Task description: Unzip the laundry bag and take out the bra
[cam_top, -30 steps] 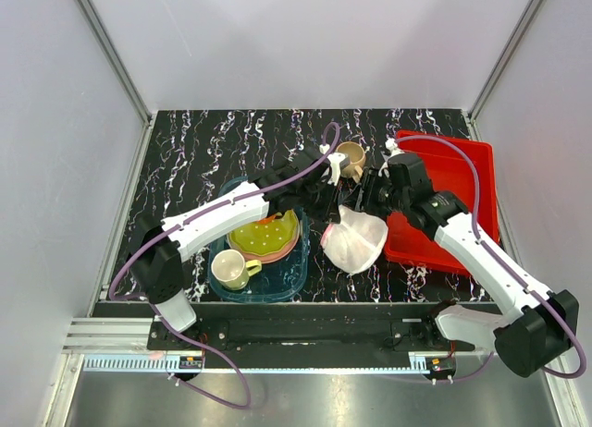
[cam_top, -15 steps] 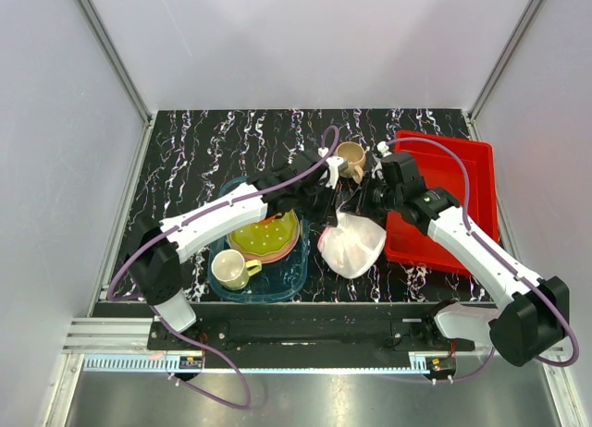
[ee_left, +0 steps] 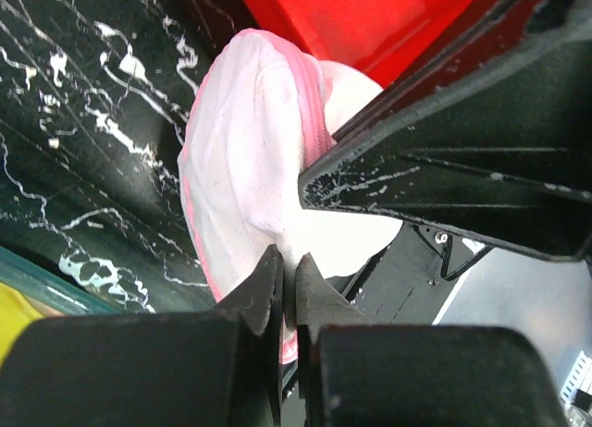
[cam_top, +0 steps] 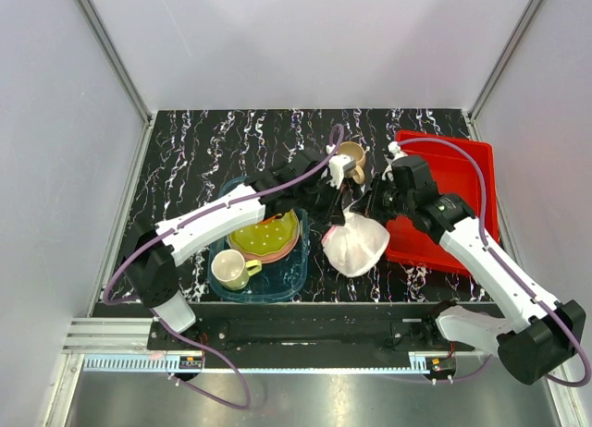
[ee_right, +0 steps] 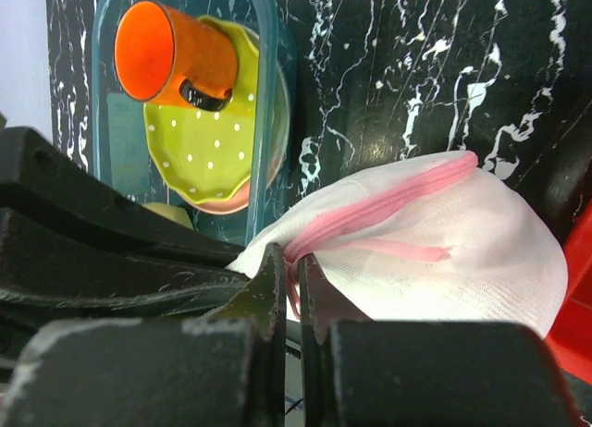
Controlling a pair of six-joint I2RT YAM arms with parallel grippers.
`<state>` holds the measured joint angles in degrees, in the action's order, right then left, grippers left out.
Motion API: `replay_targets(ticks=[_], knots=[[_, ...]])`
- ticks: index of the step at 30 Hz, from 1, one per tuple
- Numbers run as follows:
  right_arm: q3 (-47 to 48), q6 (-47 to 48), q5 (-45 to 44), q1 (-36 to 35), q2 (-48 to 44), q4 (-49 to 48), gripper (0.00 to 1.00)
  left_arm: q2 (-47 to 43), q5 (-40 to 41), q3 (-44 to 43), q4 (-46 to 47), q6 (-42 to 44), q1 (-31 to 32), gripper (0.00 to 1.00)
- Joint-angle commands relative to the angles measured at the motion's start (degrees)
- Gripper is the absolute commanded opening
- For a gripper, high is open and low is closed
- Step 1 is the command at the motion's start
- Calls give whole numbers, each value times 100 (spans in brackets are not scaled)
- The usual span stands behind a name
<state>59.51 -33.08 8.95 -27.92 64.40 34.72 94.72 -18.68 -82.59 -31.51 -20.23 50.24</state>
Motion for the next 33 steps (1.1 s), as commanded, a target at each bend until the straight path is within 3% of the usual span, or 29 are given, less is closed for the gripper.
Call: replay_targets(ticks=[1,6,16,24,25,27,28,33], knots=[[158,557,-739,611,-95,290,0,-542,-259,-21,-400,291,-23,0],[114,671,-464,1130,-173,334,0,-674,-190,58,-391,327,-23,0],[61,917,9,1298,-314,430,0,-639,-207,129,-374,292,-23,0],[122,970,-438,1298,-385,553,0,-683,-110,243,-339,344,-23,0],[123,979,-421,1289,-384,571,1,-683,-92,252,-339,362,-23,0],[140,979,-307,1298,-367,562,17,-700,-66,243,-347,379,-23,0],[132,953,-89,1289,-367,519,20,-700,-66,226,-339,379,-23,0],[-17,838,773,1289,-358,167,24,-639,-127,138,-339,371,-23,0]])
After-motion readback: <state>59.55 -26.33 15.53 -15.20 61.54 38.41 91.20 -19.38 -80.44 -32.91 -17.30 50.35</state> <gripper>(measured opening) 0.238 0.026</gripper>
